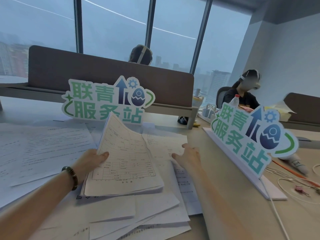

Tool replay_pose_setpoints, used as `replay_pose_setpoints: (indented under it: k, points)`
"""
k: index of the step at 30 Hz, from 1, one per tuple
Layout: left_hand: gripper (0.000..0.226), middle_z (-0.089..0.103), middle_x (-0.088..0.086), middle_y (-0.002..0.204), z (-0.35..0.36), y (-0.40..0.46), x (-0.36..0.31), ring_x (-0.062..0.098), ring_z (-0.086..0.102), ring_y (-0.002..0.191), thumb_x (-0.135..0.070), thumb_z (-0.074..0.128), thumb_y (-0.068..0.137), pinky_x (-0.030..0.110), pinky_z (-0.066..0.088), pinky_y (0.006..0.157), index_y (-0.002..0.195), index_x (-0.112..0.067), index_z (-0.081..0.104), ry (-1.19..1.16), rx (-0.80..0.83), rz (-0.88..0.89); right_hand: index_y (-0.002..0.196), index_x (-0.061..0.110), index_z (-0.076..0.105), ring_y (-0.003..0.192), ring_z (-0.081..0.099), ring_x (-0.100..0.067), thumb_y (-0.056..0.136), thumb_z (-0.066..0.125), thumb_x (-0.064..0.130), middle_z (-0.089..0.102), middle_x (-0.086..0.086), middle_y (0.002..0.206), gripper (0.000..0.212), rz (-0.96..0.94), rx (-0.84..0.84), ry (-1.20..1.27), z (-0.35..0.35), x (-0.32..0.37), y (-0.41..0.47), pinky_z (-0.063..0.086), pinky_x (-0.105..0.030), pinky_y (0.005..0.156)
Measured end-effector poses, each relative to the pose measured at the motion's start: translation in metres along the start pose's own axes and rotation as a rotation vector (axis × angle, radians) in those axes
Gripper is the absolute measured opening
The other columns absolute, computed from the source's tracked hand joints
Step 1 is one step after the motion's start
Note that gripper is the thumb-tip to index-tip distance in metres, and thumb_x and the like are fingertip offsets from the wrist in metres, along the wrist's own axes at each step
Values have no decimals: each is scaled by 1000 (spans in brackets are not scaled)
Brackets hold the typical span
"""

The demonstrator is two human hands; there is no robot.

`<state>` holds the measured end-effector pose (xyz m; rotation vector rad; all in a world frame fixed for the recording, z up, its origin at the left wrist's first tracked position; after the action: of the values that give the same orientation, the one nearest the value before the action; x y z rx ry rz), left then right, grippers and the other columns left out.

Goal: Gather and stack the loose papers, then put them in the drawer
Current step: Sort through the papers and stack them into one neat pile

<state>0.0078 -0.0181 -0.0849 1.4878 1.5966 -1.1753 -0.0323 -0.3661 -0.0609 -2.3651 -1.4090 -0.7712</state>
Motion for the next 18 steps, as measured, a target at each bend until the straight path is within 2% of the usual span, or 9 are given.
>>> replay_pose_setpoints:
  k: [6,8,10,12,14,16,18]
  points:
    - [29,73,15,94,0,0,1,31,70,82,-25,54,99,29,52,60,112,-1,65,-21,11,-4,153,18,32,140,39,-31,82,80,15,37,-11,155,86,110,72,315,-6,-10,11,39,-40,109]
    - [28,73,15,93,1,1,1,30,71,80,-24,53,99,29,53,59,111,-1,65,-43,23,-4,155,19,28,135,45,-32,80,81,10,38,-9,155,93,140,123,372,-3,-9,10,43,-41,104]
    - [26,74,14,91,2,0,1,30,71,78,-23,53,99,30,54,59,109,-2,66,-74,34,-6,144,18,37,121,56,-32,78,82,8,52,-11,141,81,134,127,357,-1,-9,10,50,-41,96]
    - [26,74,15,90,1,-2,2,31,72,79,-23,54,99,32,56,61,107,-2,67,-101,42,-11,123,20,47,107,63,-30,75,84,10,63,-9,123,61,123,91,362,-1,-13,12,56,-44,89]
    - [25,76,16,90,0,-3,2,34,73,80,-23,54,99,37,58,65,106,-2,67,-150,64,-19,119,15,56,95,68,-27,78,82,15,68,-9,113,48,117,55,385,-6,-17,15,58,-37,75]
    - [24,76,17,91,-2,-4,2,36,73,83,-23,54,99,43,59,70,106,-3,67,-196,80,-32,115,10,64,80,71,-20,86,74,22,71,-7,101,33,93,-10,375,-15,-21,14,54,-27,58]
    - [24,77,15,90,-5,-5,3,35,74,82,-23,55,98,44,59,70,107,-5,67,-236,89,-43,110,9,66,68,69,-14,94,64,27,71,-4,92,24,48,-102,360,-25,-22,12,47,-21,49]
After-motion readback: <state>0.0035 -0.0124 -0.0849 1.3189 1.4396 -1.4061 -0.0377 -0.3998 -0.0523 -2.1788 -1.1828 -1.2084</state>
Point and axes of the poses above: each hand's wrist, its own y-axis towards the middle knuckle, its own z-axis out of the palm, x = y × z, the point moved 8 cm from there along y, towards the middle knuckle
